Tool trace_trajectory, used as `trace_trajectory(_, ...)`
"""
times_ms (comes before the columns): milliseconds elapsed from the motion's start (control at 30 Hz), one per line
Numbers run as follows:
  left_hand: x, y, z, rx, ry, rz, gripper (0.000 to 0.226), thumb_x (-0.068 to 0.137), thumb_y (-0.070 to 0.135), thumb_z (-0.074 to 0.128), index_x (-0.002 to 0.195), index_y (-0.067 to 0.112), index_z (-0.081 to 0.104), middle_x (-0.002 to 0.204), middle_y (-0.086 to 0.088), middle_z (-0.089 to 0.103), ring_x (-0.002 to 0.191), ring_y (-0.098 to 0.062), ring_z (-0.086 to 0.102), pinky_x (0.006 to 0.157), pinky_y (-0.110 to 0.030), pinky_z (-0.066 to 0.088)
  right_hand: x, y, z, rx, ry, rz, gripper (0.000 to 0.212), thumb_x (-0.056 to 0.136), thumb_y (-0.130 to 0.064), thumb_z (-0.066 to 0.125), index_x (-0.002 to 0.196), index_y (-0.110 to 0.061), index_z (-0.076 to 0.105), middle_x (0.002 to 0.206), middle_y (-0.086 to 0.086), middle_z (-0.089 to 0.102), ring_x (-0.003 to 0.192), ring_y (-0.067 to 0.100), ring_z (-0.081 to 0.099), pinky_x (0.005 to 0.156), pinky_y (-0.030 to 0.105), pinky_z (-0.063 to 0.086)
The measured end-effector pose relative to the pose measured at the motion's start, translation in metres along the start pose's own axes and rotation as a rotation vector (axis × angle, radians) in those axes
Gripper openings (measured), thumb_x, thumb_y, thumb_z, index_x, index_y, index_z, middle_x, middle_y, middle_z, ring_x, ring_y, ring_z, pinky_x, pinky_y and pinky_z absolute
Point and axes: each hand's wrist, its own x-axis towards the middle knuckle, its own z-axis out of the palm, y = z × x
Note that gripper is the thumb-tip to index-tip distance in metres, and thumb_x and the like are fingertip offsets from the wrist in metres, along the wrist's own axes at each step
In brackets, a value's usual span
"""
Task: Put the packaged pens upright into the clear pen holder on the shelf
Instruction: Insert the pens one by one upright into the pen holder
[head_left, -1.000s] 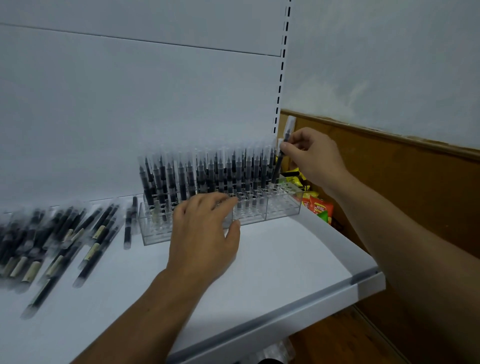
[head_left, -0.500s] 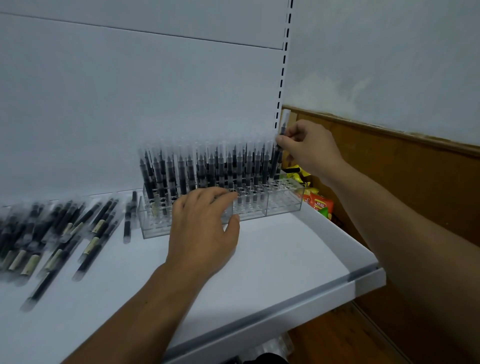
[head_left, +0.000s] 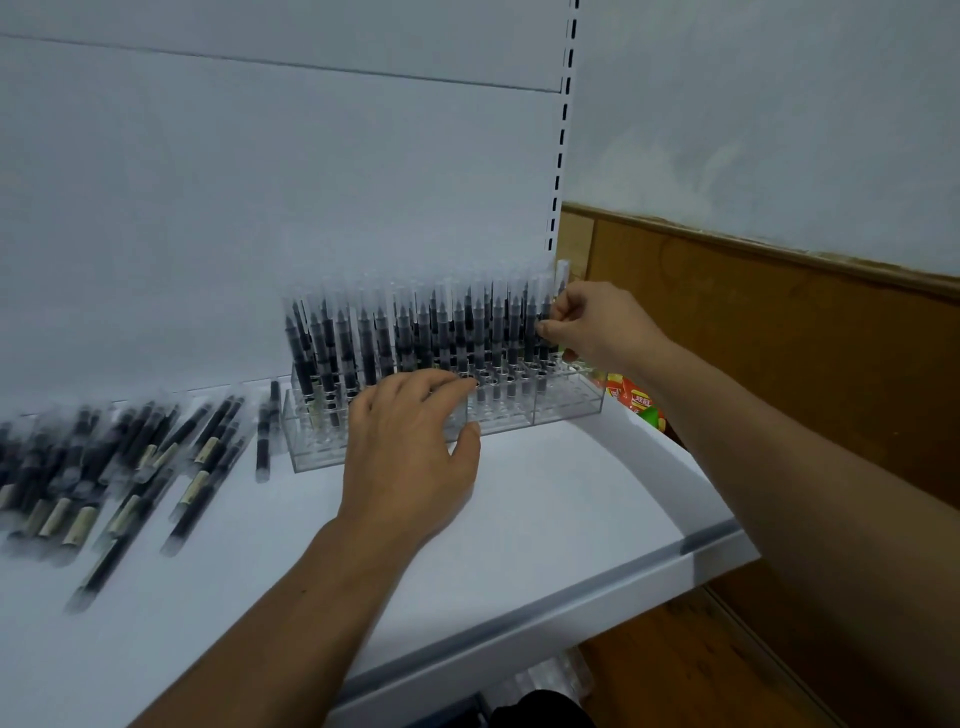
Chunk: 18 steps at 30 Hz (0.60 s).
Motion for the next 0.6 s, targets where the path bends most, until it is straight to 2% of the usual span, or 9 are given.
trace_trajectory(100,-0.001,0.003,-0.004,-0.005,-0.025,-0.004,0.047,0.086,0.042,0.043,0.13,0.031,0.058,0.13,0.013,0.055,0.125,-0.012,0.041,0.106,-0.028,0.011,-0.003,-0.004,-0.001,-0.062,0.008,0.0,0.02,0.093,-0.029,0.064,0.078,-0.02,0.055,0.078,0.001,0.062,0.074,0.017,0.059,0.066,0.032,0.049)
trace_trajectory(233,-0.002,0.005,-0.017,-0.009,-0.105,0.016,0.046,0.093,0.039,0.047,0.139,0.031,0.047,0.14,0.013,0.046,0.133,-0.01,0.034,0.109,-0.027,0.007,-0.01,-0.009,-0.01,-0.186,-0.041,0.03,0.024,0.094,-0.04,0.06,0.091,-0.016,0.063,0.084,0.001,0.064,0.078,0.017,0.061,0.073,0.034,0.053)
trace_trajectory(333,-0.005,0.0,-0.039,-0.066,-0.086,0.014,0.044,0.094,0.035,0.054,0.137,0.031,0.049,0.139,0.014,0.048,0.132,-0.008,0.035,0.11,-0.028,0.011,-0.025,-0.02,-0.021,-0.263,0.028,-0.005,0.024,0.094,-0.044,0.058,0.095,-0.02,0.063,0.086,-0.002,0.065,0.077,0.015,0.061,0.074,0.035,0.055)
trace_trajectory(400,-0.013,-0.011,-0.058,-0.088,-0.067,-0.012,0.04,0.093,0.037,0.055,0.133,0.03,0.054,0.135,0.014,0.052,0.129,-0.009,0.04,0.11,-0.03,0.018,-0.042,-0.037,-0.019,-0.247,0.033,-0.088,0.022,0.095,-0.04,0.058,0.098,-0.02,0.068,0.089,-0.003,0.067,0.08,0.015,0.061,0.073,0.032,0.052)
trace_trajectory(500,-0.034,-0.041,-0.089,-0.11,-0.03,-0.102,0.042,0.086,0.044,0.05,0.124,0.029,0.062,0.126,0.012,0.06,0.119,-0.011,0.05,0.106,-0.038,0.035,-0.075,-0.078,0.005,-0.104,-0.085,-0.271,0.017,0.093,-0.035,0.062,0.097,-0.024,0.073,0.091,-0.007,0.071,0.085,0.012,0.064,0.077,0.03,0.051)
trace_trajectory(600,-0.062,-0.08,-0.119,-0.056,0.005,-0.233,0.043,0.082,0.044,0.05,0.118,0.026,0.066,0.118,0.011,0.063,0.111,-0.008,0.054,0.094,-0.025,0.039,-0.098,-0.121,0.05,-0.098,-0.266,-0.444,0.015,0.093,-0.035,0.06,0.101,-0.029,0.072,0.093,-0.015,0.068,0.082,0.006,0.059,0.074,0.025,0.046)
